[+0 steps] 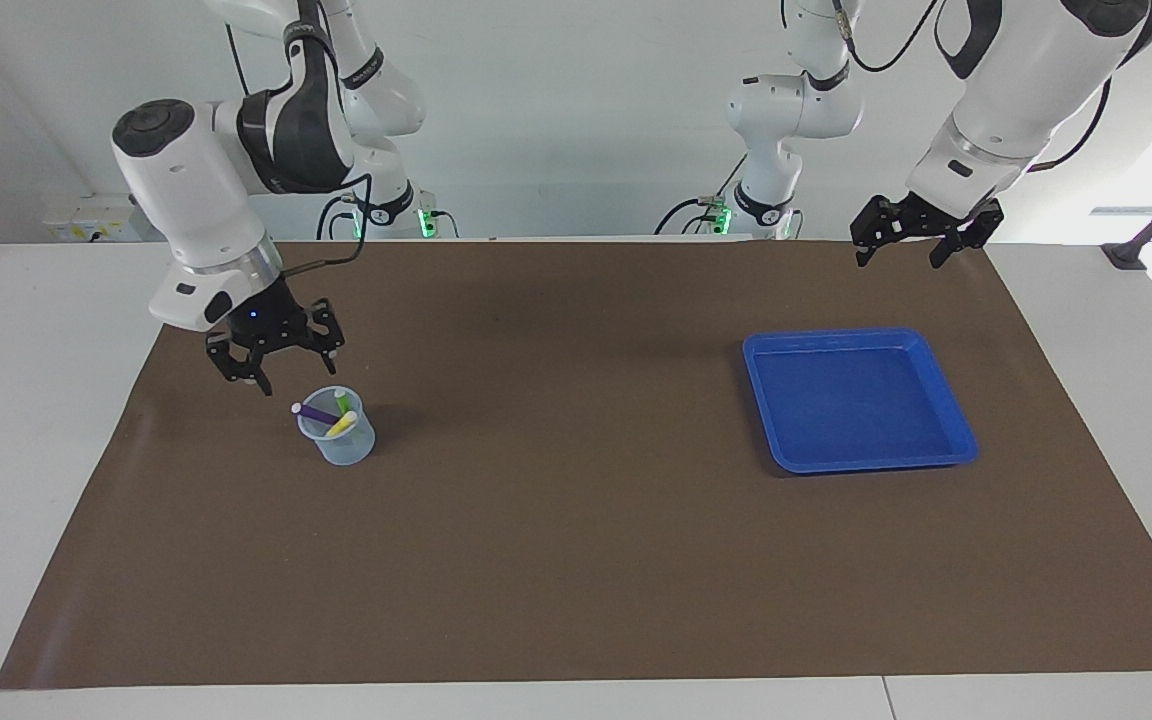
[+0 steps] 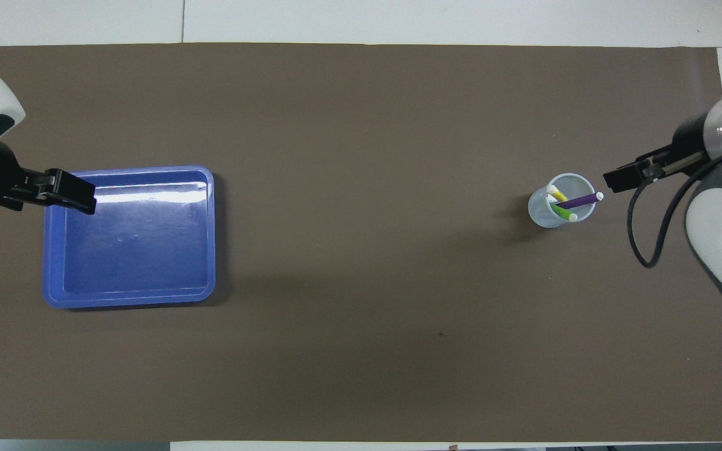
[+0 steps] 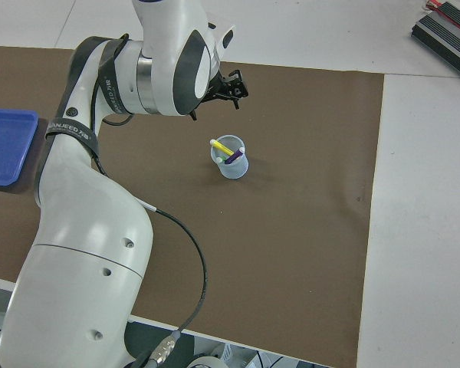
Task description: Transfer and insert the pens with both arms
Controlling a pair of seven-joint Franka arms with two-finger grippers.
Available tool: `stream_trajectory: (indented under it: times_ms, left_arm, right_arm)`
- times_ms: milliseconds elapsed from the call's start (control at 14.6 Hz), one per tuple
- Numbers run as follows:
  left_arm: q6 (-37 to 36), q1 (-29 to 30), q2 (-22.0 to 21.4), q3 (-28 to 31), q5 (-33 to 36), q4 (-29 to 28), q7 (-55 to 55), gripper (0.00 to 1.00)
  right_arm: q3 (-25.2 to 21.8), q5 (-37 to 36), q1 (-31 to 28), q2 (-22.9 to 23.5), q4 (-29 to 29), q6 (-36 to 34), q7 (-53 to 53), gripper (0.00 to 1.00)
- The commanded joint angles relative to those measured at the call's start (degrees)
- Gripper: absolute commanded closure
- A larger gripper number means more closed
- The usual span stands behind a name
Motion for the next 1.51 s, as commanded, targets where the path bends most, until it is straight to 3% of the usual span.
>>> stream_trajectory:
  times_ms: [0, 206, 343, 480, 754, 960, 1440]
  left_arm:
    - [0.85, -0.17, -0.57, 0.72, -0.48, -0.31, 0.30, 0.00]
    - [-1.42, 3.08, -0.48, -2.00, -2.50, 0.83, -0.40, 0.00]
    - [-1.52, 3.26, -0.39, -2.10, -2.16, 1.10, -0.49, 0.00]
    - [-1.52, 3.35, -0.39, -2.10, -2.07, 1.01, -0.58, 0.00]
    - [-1.61, 3.35, -0.57, -2.10, -0.84, 0.75, -0.67, 0.00]
    - [-1.43, 3.44, -0.74, -2.10, -0.75, 0.66, -0.58, 0.00]
    - [-2.75, 3.44, -1.62, -2.01, -0.83, 0.57, -0.76, 0.00]
  right_arm:
    - [0.64, -0.98, -1.09, -3.59, 2.03, -8.02, 2.40, 0.00]
    - [0.73, -1.07, -1.09, -8.60, 1.86, -14.63, 6.09, 0.00]
    - [0.47, -1.07, -2.40, -9.15, 1.94, -17.27, 6.29, 0.00]
    - [-0.15, -0.99, -4.17, -9.15, 0.72, -17.19, 6.80, 0.00]
    - [-8.58, -2.82, 2.42, -5.91, -0.52, -15.18, 9.44, 0.00]
    - [-8.85, -3.36, 2.43, -6.42, -4.02, -12.18, 9.44, 0.00]
    - [-8.94, -2.65, 2.78, -7.12, -2.45, -12.44, 9.71, 0.00]
